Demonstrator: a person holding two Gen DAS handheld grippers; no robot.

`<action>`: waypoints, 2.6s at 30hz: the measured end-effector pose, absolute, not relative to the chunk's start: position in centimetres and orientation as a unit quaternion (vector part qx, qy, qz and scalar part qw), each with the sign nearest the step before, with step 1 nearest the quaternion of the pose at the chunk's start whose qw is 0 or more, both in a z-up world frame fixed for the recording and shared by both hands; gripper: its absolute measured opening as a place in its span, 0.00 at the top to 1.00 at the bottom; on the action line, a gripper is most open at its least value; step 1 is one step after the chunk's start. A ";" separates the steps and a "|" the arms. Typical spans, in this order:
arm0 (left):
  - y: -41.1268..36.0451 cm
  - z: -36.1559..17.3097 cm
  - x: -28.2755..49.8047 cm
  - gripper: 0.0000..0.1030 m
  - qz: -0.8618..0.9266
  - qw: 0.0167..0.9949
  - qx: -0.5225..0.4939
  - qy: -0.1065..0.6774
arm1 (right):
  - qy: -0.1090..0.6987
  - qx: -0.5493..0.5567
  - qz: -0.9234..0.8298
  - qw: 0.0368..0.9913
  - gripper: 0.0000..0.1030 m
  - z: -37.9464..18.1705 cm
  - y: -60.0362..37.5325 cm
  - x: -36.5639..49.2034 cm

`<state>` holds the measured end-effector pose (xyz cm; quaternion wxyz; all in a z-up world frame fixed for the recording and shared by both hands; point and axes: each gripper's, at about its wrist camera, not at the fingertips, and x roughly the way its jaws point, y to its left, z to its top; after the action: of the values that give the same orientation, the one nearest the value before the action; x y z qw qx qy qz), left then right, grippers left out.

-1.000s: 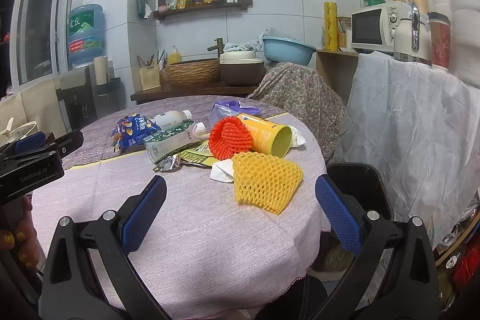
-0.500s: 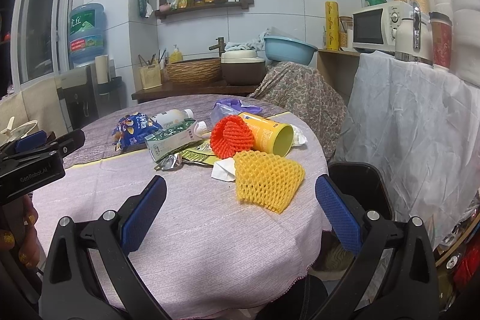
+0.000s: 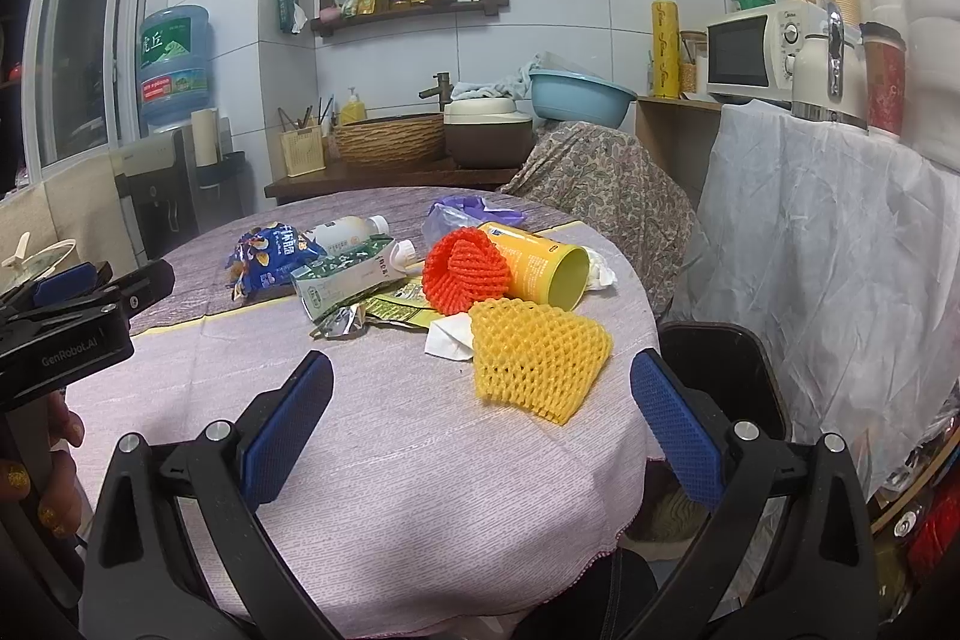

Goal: Collect trash

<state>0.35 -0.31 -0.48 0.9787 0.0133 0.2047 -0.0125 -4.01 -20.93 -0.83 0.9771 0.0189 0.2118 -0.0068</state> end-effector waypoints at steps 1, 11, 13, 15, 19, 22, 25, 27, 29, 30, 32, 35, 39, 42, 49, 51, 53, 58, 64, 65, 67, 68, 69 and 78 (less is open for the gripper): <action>-0.3 -0.5 0.4 0.05 -0.014 0.978 0.013 0.206 | 0.212 0.019 -0.007 0.977 0.05 -0.9 -20.9 -4.0; -0.3 -0.7 0.3 0.05 -0.015 0.978 0.012 0.207 | 0.212 0.019 -0.007 0.977 0.05 -0.9 -20.8 -4.1; -0.3 -0.6 0.3 0.05 -0.016 0.978 0.012 0.208 | 0.212 0.019 -0.007 0.977 0.05 -0.9 -20.9 -4.1; -0.3 -0.6 0.3 0.05 -0.015 0.978 0.011 0.207 | 0.213 0.019 -0.006 0.977 0.05 -0.9 -20.9 -4.1; -0.3 -0.5 0.3 0.05 -0.014 0.978 0.011 0.208 | 0.213 0.019 -0.006 0.977 0.05 -0.8 -20.9 -4.0; -0.3 -0.4 0.3 0.05 -0.013 0.978 0.013 0.209 | 0.214 0.019 -0.006 0.977 0.05 -0.9 -20.9 -4.0; -0.3 -0.3 0.5 0.05 -0.015 0.977 0.012 0.210 | 0.215 0.021 -0.006 0.976 0.05 -0.9 -20.9 -4.1; -0.3 -0.3 0.6 0.05 -0.015 0.977 0.012 0.211 | 0.216 0.022 -0.006 0.976 0.05 -0.9 -20.9 -4.1; -0.4 -0.3 0.7 0.05 -0.015 0.977 0.012 0.212 | 0.217 0.023 -0.006 0.976 0.05 -0.9 -20.9 -4.0; -0.4 -0.3 0.7 0.05 -0.015 0.977 0.013 0.213 | 0.217 0.023 -0.006 0.976 0.05 -0.9 -21.0 -4.0; -0.4 -0.3 0.7 0.05 -0.016 0.977 0.013 0.213 | 0.219 0.024 -0.006 0.975 0.05 -0.8 -21.1 -3.9; -0.4 -0.3 0.7 0.05 -0.016 0.977 0.013 0.212 | 0.219 0.024 -0.006 0.975 0.05 -0.8 -21.2 -3.9; -0.6 -0.4 0.9 0.05 -0.017 0.977 0.015 0.214 | 0.220 0.024 -0.006 0.975 0.05 -0.9 -21.1 -3.9; -0.7 -0.7 0.9 0.05 -0.019 0.976 0.017 0.215 | 0.222 0.025 -0.005 0.975 0.05 -0.9 -21.3 -3.8; -0.4 -2.6 3.2 0.05 -0.035 0.960 0.024 0.275 | 0.251 0.016 -0.012 0.968 0.05 -2.1 -22.0 -1.8; 0.4 -3.7 4.4 0.05 -0.040 0.953 0.018 0.301 | 0.281 0.017 -0.013 0.959 0.05 -3.0 -22.8 -0.4; 1.1 -4.5 5.4 0.05 -0.030 0.948 0.020 0.315 | 0.296 0.017 -0.019 0.955 0.05 -3.8 -23.7 0.8; 1.6 -5.0 6.8 0.05 -0.036 0.943 0.029 0.330 | 0.334 0.040 -0.010 0.942 0.05 -5.5 -26.0 4.2; 0.0 -5.3 9.0 0.05 -0.064 0.935 0.058 0.345 | 0.369 0.045 -0.006 0.928 0.05 -7.1 -26.7 7.8; -0.4 -5.3 9.2 0.05 -0.069 0.934 0.064 0.345 | 0.370 0.043 -0.006 0.928 0.05 -7.2 -26.7 8.1; -0.9 -5.2 9.7 0.07 -0.078 0.933 0.074 0.343 | 0.374 0.038 -0.009 0.927 0.05 -7.4 -26.5 8.7; -1.2 -5.1 9.9 0.07 -0.080 0.932 0.082 0.343 | 0.375 0.034 -0.010 0.926 0.08 -7.5 -26.4 9.0; -1.3 -5.0 10.1 0.08 -0.082 0.932 0.086 0.341 | 0.377 0.030 -0.012 0.926 0.18 -7.6 -26.3 9.2; -0.4 -2.7 13.8 0.09 -0.099 0.936 0.109 0.320 | 0.380 0.022 -0.004 0.925 0.73 -8.1 -26.1 9.4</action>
<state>13.78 -0.39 -2.69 0.9358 0.1091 0.3201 -0.0992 9.38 -26.15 -8.15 0.9248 0.0216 0.3799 -0.0038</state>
